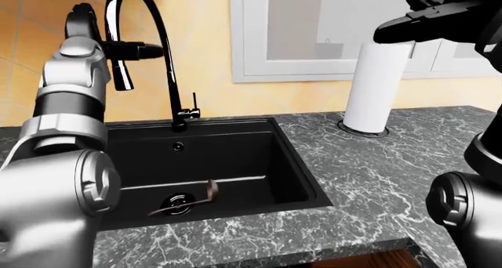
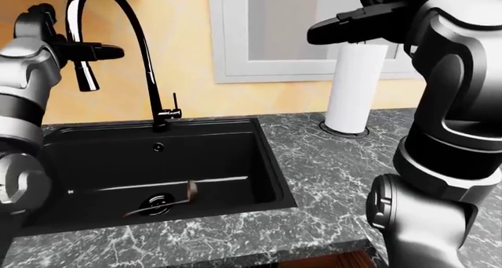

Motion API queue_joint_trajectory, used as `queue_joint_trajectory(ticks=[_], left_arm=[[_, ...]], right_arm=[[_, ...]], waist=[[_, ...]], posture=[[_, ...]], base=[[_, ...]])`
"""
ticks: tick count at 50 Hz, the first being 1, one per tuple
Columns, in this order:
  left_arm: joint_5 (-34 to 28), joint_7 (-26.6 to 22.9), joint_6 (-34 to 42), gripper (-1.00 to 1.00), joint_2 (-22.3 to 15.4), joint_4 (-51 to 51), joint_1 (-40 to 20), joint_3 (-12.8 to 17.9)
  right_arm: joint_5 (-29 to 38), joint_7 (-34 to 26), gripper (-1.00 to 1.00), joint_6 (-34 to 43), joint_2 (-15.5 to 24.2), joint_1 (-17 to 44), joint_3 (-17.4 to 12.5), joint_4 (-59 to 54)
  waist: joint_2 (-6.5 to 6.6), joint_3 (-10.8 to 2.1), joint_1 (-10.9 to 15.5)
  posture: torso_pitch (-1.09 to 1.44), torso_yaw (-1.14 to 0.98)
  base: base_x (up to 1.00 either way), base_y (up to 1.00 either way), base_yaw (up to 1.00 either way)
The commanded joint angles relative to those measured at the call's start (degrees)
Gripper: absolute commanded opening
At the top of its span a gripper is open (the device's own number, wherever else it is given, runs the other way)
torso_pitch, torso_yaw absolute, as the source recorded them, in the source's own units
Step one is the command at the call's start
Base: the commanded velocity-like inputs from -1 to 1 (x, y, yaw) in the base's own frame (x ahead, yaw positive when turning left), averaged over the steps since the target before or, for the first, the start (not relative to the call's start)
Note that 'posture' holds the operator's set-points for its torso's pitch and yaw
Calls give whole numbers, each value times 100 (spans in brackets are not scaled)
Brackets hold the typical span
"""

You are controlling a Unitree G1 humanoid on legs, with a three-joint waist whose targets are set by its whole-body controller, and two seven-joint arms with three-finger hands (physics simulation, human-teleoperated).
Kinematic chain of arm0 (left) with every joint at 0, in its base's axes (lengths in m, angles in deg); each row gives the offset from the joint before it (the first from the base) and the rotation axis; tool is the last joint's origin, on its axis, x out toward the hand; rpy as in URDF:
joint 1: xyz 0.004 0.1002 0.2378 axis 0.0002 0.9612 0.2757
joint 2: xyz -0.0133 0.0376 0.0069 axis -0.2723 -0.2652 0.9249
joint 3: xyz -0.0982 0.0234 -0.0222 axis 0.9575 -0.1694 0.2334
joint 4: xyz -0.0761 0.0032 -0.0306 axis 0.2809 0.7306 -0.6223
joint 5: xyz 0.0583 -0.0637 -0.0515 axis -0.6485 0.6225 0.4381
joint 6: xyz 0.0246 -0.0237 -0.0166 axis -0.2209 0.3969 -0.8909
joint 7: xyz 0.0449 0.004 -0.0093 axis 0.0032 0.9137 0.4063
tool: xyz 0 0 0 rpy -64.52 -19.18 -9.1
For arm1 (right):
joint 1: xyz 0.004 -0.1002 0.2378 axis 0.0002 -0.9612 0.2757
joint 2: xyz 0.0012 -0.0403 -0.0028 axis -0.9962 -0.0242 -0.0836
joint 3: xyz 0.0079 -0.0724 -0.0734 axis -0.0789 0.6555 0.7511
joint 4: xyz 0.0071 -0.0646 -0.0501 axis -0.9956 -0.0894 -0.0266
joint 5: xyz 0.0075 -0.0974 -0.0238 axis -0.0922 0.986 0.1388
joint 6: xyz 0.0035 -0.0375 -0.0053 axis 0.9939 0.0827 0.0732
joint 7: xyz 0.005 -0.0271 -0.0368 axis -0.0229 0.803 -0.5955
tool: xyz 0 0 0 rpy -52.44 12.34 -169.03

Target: Turn the sink spout to the right.

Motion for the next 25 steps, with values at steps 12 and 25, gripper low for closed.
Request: queue_joint_trajectory(ticks=[12, 25], left_arm=[[66, -202, 419, 100, 190, -1085, -97, -55], [93, -240, 690, 100, 400, -1593, 73, -92]], right_arm=[[-61, 64, 100, -81, 92, 173, -48, 106], [-97, 95, 100, -16, 115, 197, -22, 156]], waist=[[8, -5, 0], [6, -10, 0]], posture=[[-65, 0], [-65, 0]], base=[[0, 0, 0], [0, 0, 0]])
